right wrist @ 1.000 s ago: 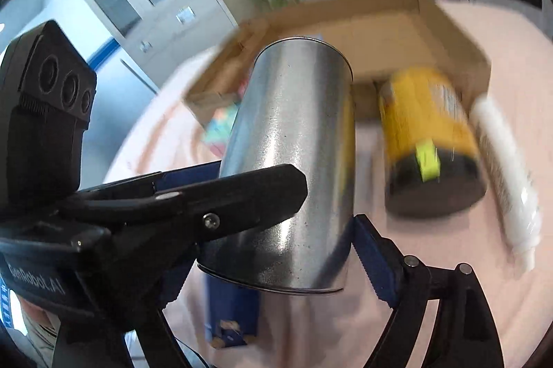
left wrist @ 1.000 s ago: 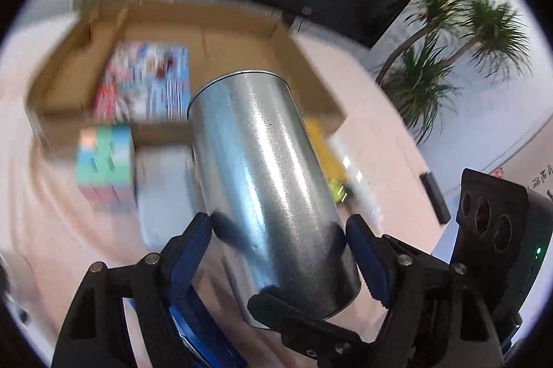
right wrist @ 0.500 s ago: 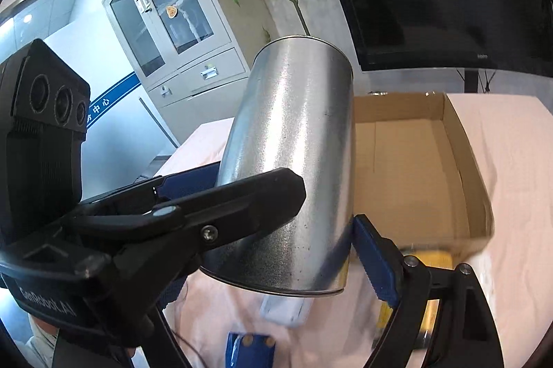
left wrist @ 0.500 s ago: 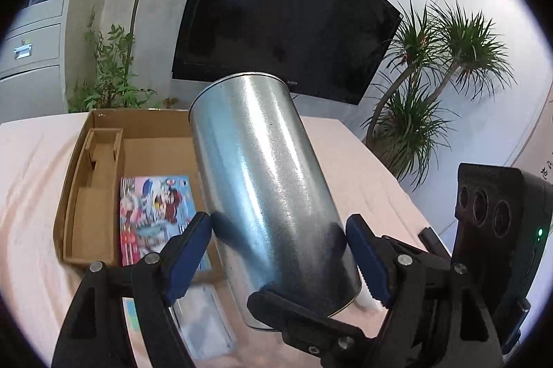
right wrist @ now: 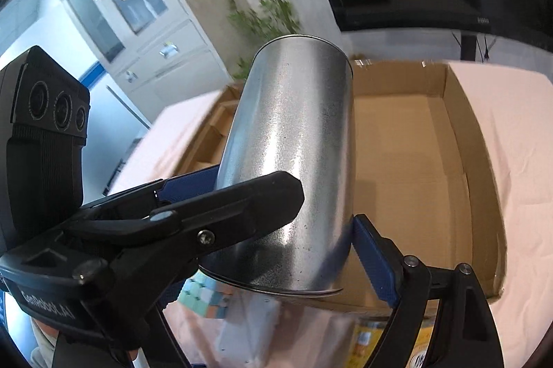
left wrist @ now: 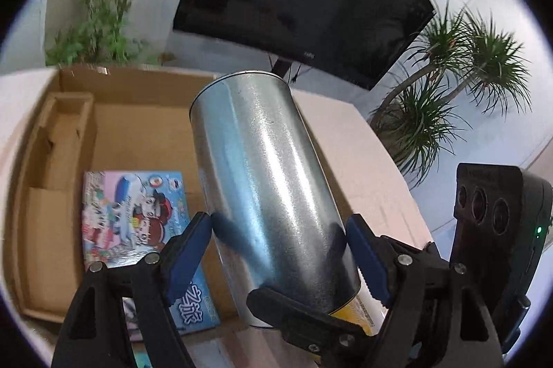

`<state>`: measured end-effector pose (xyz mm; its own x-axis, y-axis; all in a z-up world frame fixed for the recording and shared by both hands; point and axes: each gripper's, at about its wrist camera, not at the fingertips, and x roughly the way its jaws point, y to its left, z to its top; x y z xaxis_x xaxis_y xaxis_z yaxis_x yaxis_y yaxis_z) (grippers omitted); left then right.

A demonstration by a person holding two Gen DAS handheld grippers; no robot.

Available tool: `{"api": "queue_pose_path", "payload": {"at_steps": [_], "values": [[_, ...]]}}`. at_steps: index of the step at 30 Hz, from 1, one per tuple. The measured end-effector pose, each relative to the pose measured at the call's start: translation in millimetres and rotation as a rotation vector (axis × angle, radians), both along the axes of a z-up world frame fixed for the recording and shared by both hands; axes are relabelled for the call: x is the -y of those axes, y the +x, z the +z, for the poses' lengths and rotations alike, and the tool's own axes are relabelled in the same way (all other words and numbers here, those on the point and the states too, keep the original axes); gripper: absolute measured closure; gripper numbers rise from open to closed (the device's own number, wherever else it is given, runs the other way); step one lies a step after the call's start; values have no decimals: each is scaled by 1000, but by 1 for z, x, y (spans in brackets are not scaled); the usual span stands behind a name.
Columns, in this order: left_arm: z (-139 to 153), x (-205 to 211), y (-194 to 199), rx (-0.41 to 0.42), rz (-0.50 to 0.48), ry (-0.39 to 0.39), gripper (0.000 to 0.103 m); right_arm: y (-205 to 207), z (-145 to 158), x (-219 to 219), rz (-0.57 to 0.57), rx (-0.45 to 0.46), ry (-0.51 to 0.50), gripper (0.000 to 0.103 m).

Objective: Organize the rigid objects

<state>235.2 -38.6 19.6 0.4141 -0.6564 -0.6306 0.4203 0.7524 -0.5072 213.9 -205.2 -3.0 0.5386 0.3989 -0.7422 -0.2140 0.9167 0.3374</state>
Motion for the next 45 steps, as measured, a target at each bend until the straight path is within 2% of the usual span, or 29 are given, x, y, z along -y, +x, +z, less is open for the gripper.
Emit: {"api": "queue_pose_path", "payload": {"at_steps": [6,8,10,11,14,18,24,25,27,29,30,31,32,34,37,39,40,43,45], "values": [[-47,14,22,-129,-28,35,25,36,-51,10,-3,-149,-12,18],[-65,19,27,-183,-31,62,32,48,-72,8,-16,-242,-66,18],[-75,25,28,-197,-41,108,36,57,-90,8,-31,-309,-87,18],[-77,25,28,-200,-40,94,36,60,-96,8,-26,-323,-86,16],[-80,23,29,-225,-40,77,36,63,-99,12,-13,-328,-66,16],[-84,14,28,-256,-24,63,36,54,-85,9,25,-299,-37,18],[-80,-3,21,-268,31,83,38,34,-76,-8,76,-258,-77,22],[-77,-5,15,-250,40,89,39,32,-75,-10,86,-247,-84,21],[-61,-11,-3,-154,60,103,39,19,-67,-8,106,-219,-76,22],[-43,-20,-26,-44,114,129,32,-2,-56,2,105,-184,-60,18],[-36,-24,-36,-4,137,139,27,-19,-45,14,82,-144,-49,16],[-30,-29,-47,31,158,147,17,-34,-37,25,59,-118,-33,12],[-25,-35,-64,71,178,157,17,-45,-32,33,42,-105,-18,9],[-22,-37,-81,90,180,174,17,-81,-24,61,-14,-85,20,9],[-33,-40,-109,55,163,190,17,-109,-32,81,-35,-116,15,11],[-44,-40,-124,23,149,163,17,-117,-44,87,-45,-157,7,20],[-49,-39,-129,5,136,153,17,-119,-52,86,-48,-177,-20,28],[-65,-32,-137,-66,77,96,17,-122,-65,81,-55,-176,-69,40],[-70,-33,-137,-121,55,24,17,-123,-70,79,-57,-181,-65,42]]}}
